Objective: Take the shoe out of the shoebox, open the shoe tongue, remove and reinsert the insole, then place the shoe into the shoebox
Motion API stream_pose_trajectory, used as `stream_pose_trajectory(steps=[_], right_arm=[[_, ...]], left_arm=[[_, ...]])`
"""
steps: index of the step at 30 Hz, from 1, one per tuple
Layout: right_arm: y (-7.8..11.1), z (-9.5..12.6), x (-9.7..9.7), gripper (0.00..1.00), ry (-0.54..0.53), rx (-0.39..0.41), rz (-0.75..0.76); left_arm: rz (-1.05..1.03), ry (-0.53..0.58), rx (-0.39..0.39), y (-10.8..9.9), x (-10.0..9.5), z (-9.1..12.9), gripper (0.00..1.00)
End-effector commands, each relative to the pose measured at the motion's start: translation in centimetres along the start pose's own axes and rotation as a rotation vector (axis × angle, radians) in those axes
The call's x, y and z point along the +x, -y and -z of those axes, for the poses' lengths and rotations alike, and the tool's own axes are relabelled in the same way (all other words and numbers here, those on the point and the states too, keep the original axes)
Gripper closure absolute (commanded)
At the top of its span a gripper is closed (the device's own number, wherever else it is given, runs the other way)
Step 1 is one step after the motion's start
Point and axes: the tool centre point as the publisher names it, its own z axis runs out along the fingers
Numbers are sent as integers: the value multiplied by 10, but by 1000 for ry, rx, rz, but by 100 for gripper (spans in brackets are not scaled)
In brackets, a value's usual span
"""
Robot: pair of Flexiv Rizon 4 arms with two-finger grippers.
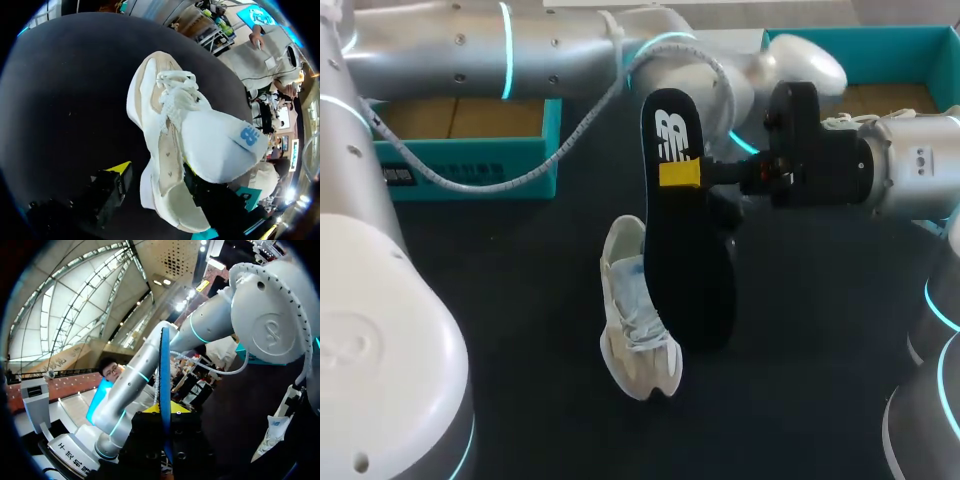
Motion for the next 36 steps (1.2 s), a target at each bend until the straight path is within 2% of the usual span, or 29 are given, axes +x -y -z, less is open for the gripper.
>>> stream_pose_trajectory(steps=[1, 9, 16, 21, 25, 29, 36], right_arm=[[0, -2, 0, 100, 3, 0, -2], [0, -2, 0, 100, 3, 0, -2], [0, -2, 0, 100, 3, 0, -2], [0, -2, 0, 100, 3, 0, -2], [-7, 13, -4, 100, 17, -37, -24], [-17, 31, -9, 100, 15, -67, -65], [-34, 58, -23, 100, 26, -92, -127]], left_arm=[[14, 125, 3, -6, 29, 21, 0], [60, 266, 18, -28, 34, 51, 0], [68, 398, 13, -40, 45, 82, 0], [70, 531, 3, -46, 58, 110, 0], [50, 619, -2, -48, 68, 128, 0], [30, 688, -40, -44, 79, 145, 0], [40, 799, -73, -43, 97, 163, 0]])
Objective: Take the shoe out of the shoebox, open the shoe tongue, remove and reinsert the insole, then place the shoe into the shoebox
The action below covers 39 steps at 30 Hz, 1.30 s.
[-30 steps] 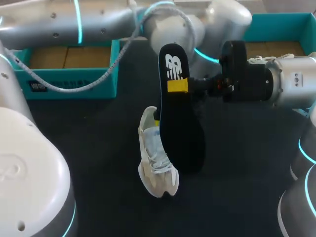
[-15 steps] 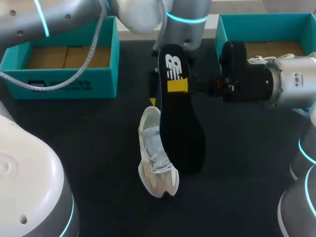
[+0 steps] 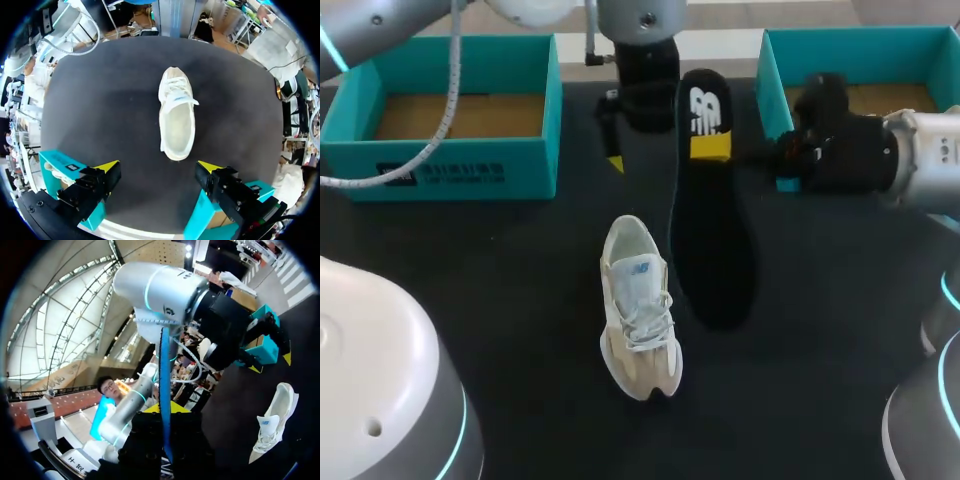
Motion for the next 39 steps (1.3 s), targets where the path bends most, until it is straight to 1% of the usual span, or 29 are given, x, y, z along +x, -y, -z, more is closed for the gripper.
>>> stream_pose_trajectory(steps=[1, 4, 7, 11, 13, 14, 16, 33, 34, 36, 37, 38, 39], right_arm=[[-8, 23, -2, 100, 2, 3, -16], [-16, 35, -9, 100, 14, 1, -45], [-22, 43, -13, 100, 16, -8, -63], [-35, 58, -23, 100, 33, -19, -103], [-41, 63, -28, 100, 41, -28, -131], [-43, 65, -31, 100, 50, -31, -145], [-48, 70, -36, 100, 107, -65, -179], [-48, 70, -36, 100, 107, -65, -179], [-51, 71, -40, 100, 92, -85, -206], [-59, 74, -45, 100, 92, -120, -250], [-63, 76, -48, 100, 93, -145, -293], [-65, 78, -51, 100, 104, -138, -322], [-68, 79, -53, 100, 102, -136, -346]], left_arm=[[7, 275, -21, 4, 15, 13, 0], [-2, 310, -14, 0, 20, 20, 0], [0, 323, -20, -1, 25, 25, 0], [-14, 367, -21, -3, 35, 32, 0], [-25, 394, -7, -3, 39, 34, 0], [-25, 398, -11, -4, 40, 35, 0], [-1, 389, -10, -3, 40, 37, 0], [-20, 380, -2, -3, 40, 38, 0], [-20, 380, -2, -3, 40, 38, 0], [-27, 529, -50, -1, 39, 32, 0], [-55, 589, -52, 1, 38, 33, 0], [-62, 653, -34, 2, 37, 35, 0], [-66, 697, -47, 2, 37, 36, 0]])
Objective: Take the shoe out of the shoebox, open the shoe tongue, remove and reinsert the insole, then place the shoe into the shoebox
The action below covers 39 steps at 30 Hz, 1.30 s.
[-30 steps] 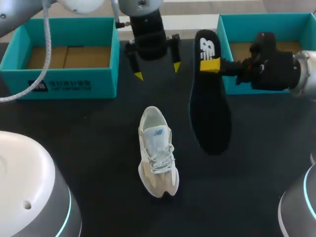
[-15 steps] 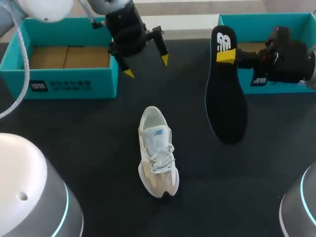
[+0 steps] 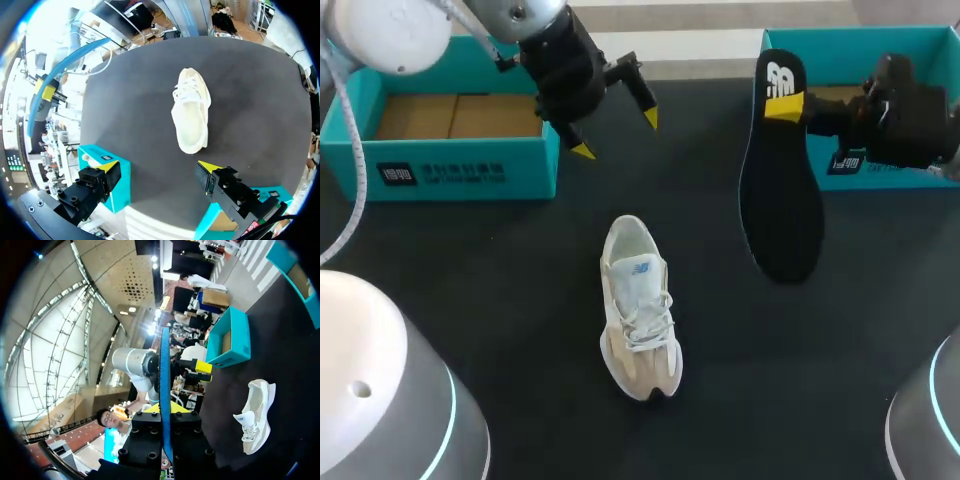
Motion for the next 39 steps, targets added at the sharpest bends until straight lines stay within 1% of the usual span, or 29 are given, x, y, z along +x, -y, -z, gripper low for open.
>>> stream_pose_trajectory(steps=[1, 2, 3, 5, 7, 8, 10, 13, 14, 16, 19, 22, 23, 37, 38, 39], right_arm=[[-8, -4, -8, 100, 16, -7, -108], [-11, -3, -10, 100, 26, 0, -129], [-15, -3, -12, 100, 23, -9, -153], [-22, -1, -14, 100, 37, -25, -198], [-29, 0, -18, 100, 49, -43, -241], [-32, 0, -20, 100, 52, -44, -254], [-39, -1, -23, 100, 70, -60, -280], [-47, -3, -29, 100, 90, -76, -296], [-51, -3, -33, 100, 105, -84, -304], [-55, -2, -39, 100, 118, -95, -323], [-61, 0, -49, 100, 127, -133, -340], [-68, -1, -54, 100, 107, -209, -326], [-68, -1, -54, 100, 107, -209, -326], [-68, -1, -54, 100, 107, -209, -326], [-71, -5, -58, 100, 116, -208, -346], [-75, -12, -60, 100, 111, -203, -364]], left_arm=[[-64, 329, -43, 7, 8, -1, 0], [-74, 377, -43, 7, 8, 2, 0], [-77, 422, -36, 8, 7, 6, 0], [-91, 506, -46, 8, 5, 13, 0], [-87, 594, -34, 9, 1, 19, 0], [-99, 626, -43, 9, 0, 20, 0], [-112, 663, -36, 12, -4, 25, 0], [-123, 741, -3, 19, -11, 31, 0], [-133, 780, 3, 22, -15, 34, 0], [-161, 817, 6, 28, -22, 36, 0], [-190, 871, 13, 36, -32, 42, 0], [-201, 899, 12, 43, -42, 45, 0], [-201, 897, 15, 44, -46, 45, 0], [-201, 897, 15, 44, -46, 45, 0], [-201, 897, 15, 44, -46, 45, 0], [-209, 882, -11, 46, -46, 38, 0]])
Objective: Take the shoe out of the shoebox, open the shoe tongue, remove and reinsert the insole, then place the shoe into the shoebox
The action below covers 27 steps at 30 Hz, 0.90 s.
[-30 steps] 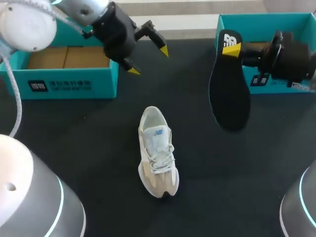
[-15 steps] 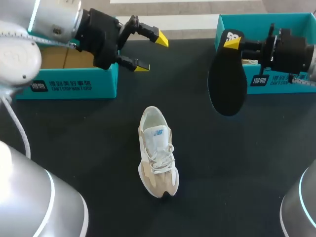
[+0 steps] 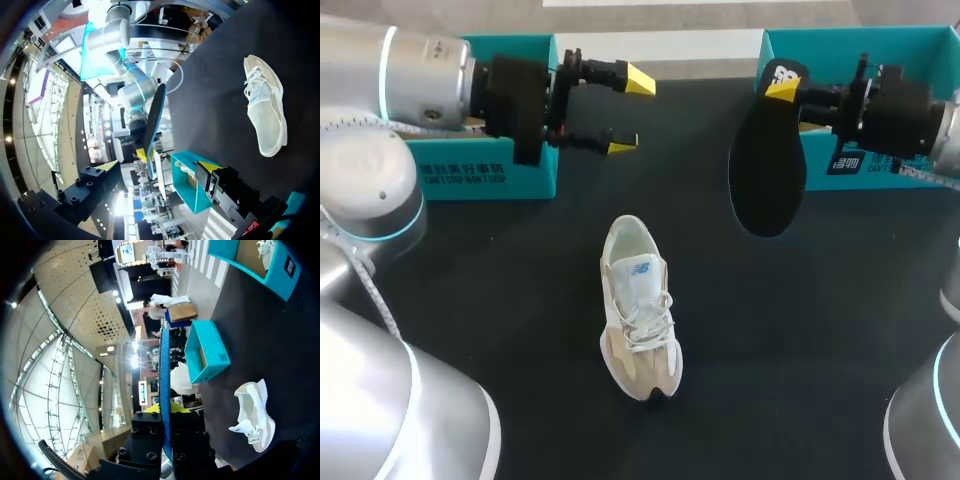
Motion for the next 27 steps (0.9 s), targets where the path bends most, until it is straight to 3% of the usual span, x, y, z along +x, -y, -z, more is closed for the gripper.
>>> stream_pose_trajectory(steps=[1, 7, 18, 23, 27], right_arm=[[-8, -20, -2, 100, 16, -1, -51], [-21, -45, -7, 100, 21, -11, -98], [-25, -83, -26, 100, 49, 119, -151], [-20, -103, -33, 100, 39, 154, -167], [-17, -113, -38, 100, 30, 180, -181]], left_arm=[[-21, 9, -37, 6, 12, -11, 0], [-18, 15, -48, 13, 28, -26, 0], [20, 96, -21, 17, 40, -39, 1], [26, 113, -16, 18, 42, -48, 32], [27, 128, -22, 18, 42, -53, 45]])
